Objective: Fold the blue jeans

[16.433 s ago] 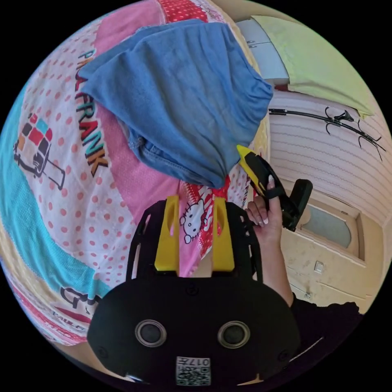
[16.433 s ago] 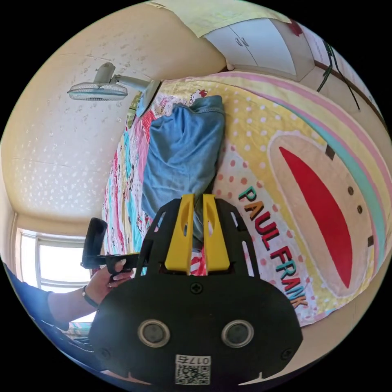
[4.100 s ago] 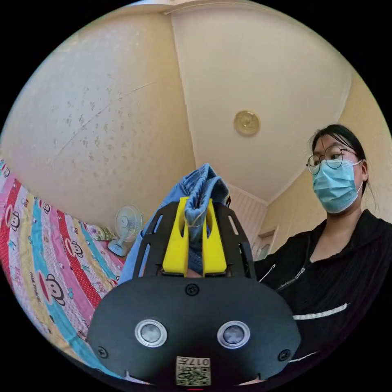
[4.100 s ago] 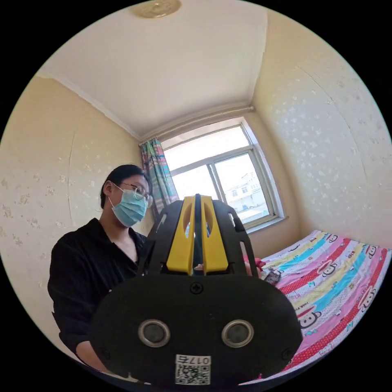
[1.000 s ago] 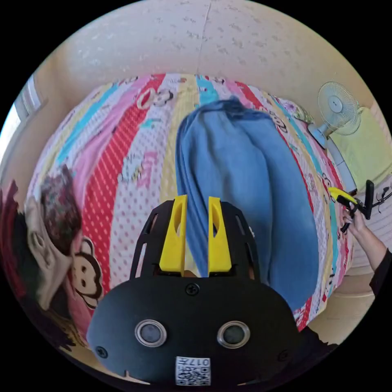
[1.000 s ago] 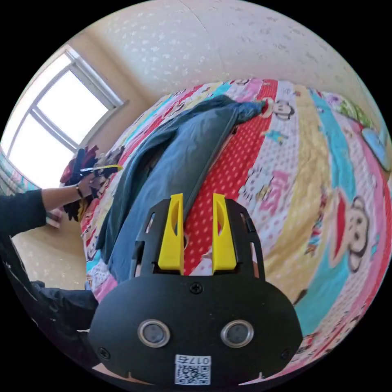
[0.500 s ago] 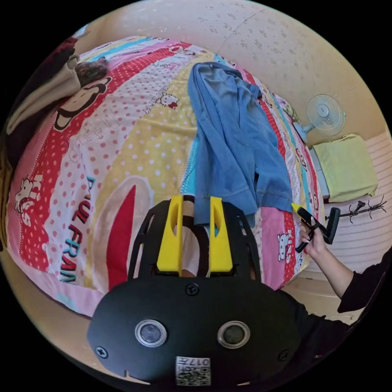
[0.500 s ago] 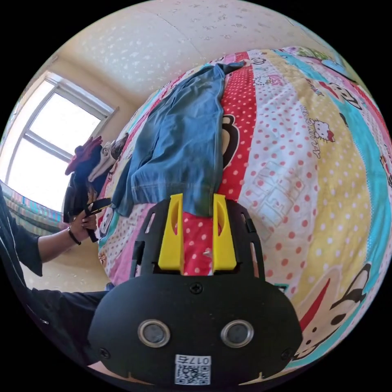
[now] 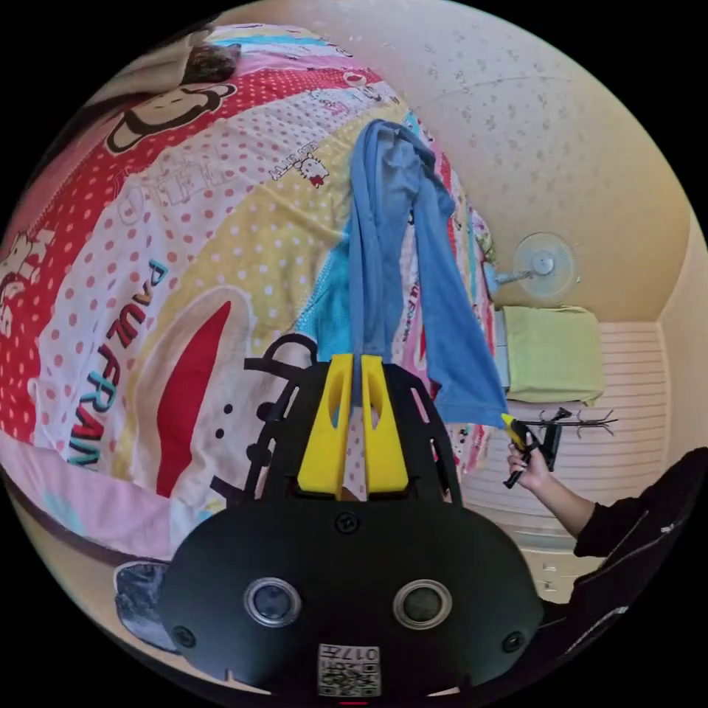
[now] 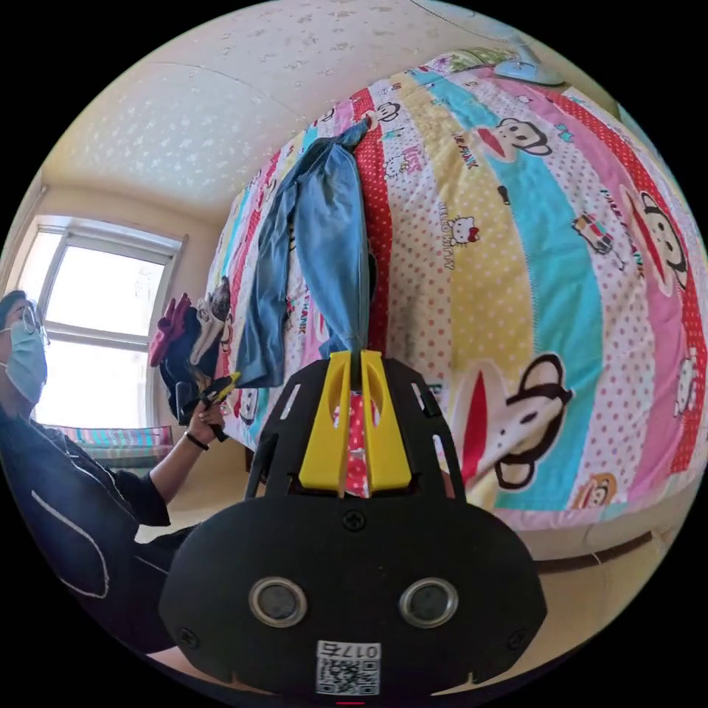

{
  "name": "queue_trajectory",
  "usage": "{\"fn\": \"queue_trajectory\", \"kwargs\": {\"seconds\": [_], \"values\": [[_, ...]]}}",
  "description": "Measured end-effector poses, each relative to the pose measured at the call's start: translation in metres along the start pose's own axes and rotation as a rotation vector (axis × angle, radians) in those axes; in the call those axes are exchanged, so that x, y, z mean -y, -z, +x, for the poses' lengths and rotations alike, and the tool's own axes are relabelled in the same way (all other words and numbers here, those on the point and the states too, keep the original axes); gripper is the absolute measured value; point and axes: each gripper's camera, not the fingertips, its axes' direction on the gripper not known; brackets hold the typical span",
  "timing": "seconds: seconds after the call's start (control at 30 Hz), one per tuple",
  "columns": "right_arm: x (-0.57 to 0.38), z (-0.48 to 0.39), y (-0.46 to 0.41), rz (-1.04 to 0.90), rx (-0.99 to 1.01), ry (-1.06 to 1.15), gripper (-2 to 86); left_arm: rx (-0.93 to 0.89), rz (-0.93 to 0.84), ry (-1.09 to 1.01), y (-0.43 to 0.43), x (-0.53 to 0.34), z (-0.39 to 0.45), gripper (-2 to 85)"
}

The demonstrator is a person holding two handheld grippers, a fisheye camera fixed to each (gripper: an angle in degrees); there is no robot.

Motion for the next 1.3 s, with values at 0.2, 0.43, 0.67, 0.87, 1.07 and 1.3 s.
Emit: {"fn": "queue_trajectory", "kwargs": {"seconds": [0.2, 0.43, 0.67, 0.87, 1.07, 1.3], "values": [[-0.078, 0.082, 0.027, 0.055, -0.080, -0.304, 4.5, -0.087, 0.144, 0.114, 0.100, -0.098, -0.039, 2.4], [-0.103, 0.066, 0.030, 0.074, 0.370, -0.261, 8.4, -0.077, 0.246, 0.052, 0.178, -0.180, -0.035, 6.5], [-0.109, -0.093, -0.058, -0.334, 0.420, 0.230, 8.3, 0.177, 0.136, -0.407, 0.161, -0.183, 0.125, 8.3], [-0.136, -0.161, -0.131, -0.425, 0.573, 0.328, 8.5, 0.590, -0.160, -0.515, 0.036, -0.179, 0.181, 8.6], [-0.137, -0.186, -0.164, -0.432, 0.568, 0.330, 11.1, 0.495, -0.119, -0.415, 0.059, -0.193, 0.204, 10.9], [-0.135, -0.212, -0.199, -0.394, 0.492, 0.297, 10.7, 0.491, -0.105, -0.352, 0.078, -0.197, 0.209, 4.6]]}}
